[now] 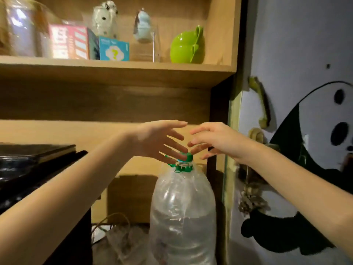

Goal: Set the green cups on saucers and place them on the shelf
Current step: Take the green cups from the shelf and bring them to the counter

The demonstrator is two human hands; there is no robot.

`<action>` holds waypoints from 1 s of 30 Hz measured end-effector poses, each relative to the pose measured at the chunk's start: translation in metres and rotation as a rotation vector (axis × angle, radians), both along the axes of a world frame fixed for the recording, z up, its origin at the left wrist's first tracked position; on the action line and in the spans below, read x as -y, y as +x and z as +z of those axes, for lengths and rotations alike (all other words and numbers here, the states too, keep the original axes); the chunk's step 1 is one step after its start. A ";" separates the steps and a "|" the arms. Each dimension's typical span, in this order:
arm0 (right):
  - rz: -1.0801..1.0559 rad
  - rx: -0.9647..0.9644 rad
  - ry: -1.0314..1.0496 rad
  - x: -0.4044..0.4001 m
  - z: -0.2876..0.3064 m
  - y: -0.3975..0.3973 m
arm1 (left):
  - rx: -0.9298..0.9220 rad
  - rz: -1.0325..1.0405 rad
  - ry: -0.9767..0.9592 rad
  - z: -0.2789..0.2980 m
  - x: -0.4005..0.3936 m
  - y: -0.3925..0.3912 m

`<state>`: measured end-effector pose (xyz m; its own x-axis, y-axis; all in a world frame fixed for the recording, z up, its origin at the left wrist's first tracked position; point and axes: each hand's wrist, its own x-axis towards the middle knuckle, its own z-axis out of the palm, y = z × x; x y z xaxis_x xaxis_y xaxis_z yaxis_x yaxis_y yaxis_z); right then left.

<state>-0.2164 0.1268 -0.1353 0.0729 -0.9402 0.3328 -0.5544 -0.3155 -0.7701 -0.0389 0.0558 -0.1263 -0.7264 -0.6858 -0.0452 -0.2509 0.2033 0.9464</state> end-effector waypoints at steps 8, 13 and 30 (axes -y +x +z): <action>0.008 -0.129 -0.242 0.011 0.094 -0.023 | -0.308 0.162 -0.231 0.095 0.002 -0.011; -0.072 -0.048 -0.475 0.035 0.141 -0.039 | -0.507 0.335 -0.500 0.137 0.019 -0.025; -0.121 0.070 -0.343 0.110 0.195 -0.031 | -0.229 0.611 -0.694 0.189 0.085 -0.075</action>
<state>-0.2471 0.0168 0.0597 -0.0665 -0.7735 0.6303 -0.5533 -0.4971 -0.6684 -0.1136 -0.0292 0.0632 -0.1746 -0.7700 0.6137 -0.3232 0.6336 0.7030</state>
